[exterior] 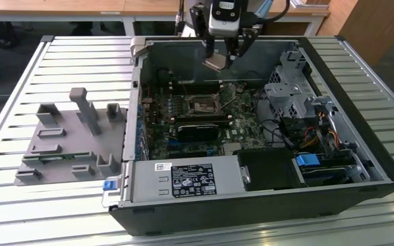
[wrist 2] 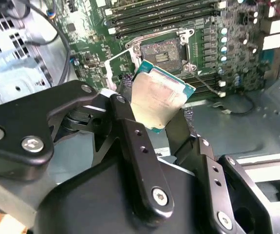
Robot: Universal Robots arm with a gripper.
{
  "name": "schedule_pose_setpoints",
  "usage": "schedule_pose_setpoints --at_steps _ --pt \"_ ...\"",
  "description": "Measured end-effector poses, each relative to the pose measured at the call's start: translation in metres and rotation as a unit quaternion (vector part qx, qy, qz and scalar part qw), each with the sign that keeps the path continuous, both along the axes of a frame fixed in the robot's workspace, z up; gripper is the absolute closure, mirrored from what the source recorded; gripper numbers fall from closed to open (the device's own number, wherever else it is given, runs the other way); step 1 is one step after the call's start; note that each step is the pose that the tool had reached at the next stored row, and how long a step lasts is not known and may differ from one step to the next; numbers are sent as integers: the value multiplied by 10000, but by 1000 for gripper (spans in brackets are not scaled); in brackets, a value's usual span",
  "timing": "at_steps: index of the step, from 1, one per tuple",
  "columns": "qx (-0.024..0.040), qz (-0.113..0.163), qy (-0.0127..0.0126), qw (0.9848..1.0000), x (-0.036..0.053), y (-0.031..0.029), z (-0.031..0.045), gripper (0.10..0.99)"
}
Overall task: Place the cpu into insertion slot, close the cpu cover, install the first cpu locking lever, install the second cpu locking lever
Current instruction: 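Place the cpu into insertion slot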
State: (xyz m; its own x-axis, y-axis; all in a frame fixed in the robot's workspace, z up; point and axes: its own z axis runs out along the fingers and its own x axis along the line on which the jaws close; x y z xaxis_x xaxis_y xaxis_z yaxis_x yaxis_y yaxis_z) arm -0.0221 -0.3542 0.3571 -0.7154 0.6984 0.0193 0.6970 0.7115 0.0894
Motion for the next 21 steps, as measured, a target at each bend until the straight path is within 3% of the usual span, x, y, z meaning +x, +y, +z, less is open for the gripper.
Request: schedule_pose_setpoints --at_steps 5,10,15,21 --pt "0 -455 0 9990 0 0 -10 557" --pt "0 -906 0 9959 0 0 -19 557" --pt "0 -1353 0 9908 0 0 -30 557" --pt "0 -1877 0 9822 0 0 -44 557"
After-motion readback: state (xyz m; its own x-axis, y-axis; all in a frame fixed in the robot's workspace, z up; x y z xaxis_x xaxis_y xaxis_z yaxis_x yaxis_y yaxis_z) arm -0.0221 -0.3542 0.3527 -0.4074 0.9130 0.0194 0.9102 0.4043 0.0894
